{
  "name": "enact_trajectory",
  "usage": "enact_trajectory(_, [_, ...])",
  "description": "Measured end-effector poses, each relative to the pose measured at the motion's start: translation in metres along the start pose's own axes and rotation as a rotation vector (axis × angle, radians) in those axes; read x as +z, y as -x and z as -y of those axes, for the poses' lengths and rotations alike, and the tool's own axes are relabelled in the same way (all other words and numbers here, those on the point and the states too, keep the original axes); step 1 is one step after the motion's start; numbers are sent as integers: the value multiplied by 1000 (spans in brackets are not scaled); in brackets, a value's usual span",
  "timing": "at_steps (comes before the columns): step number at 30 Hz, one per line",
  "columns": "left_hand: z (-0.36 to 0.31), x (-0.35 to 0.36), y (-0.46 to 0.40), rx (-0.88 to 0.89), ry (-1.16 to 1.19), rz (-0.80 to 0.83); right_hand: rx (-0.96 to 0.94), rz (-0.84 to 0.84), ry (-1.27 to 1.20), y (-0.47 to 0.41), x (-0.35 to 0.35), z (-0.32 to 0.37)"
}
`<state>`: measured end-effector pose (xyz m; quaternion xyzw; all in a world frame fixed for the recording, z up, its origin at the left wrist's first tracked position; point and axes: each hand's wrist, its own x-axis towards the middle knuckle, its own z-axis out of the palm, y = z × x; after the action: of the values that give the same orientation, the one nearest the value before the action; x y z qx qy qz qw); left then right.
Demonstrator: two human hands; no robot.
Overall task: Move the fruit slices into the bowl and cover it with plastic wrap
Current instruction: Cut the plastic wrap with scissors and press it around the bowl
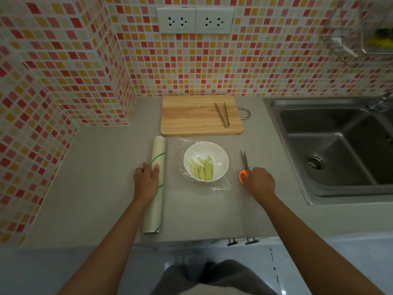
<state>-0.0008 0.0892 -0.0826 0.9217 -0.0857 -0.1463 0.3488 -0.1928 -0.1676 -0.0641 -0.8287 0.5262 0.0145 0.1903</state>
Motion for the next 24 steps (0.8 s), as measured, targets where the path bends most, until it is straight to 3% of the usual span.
enact_trajectory(8, [1, 0, -2, -31, 89, -37, -20, 42, 157, -9, -9, 2])
enact_trajectory(12, [-2, -2, -2, -48, 63, -77, -51, -48, 189, -17, -19, 5])
enact_trajectory(14, [-9, -4, -1, 2, 32, -196, -85, -158, 16, -20, -23, 8])
enact_trajectory(17, [-32, -7, 5, 208, 198, -343, -178, -214, -400, -24, -27, 19])
enact_trajectory(20, [-69, 3, 6, 275, 310, -283, -232, -75, -850, -27, -25, 42])
enact_trajectory(24, [-102, 31, -7, 13, 366, -29, -254, 98, -978, -31, -9, 74])
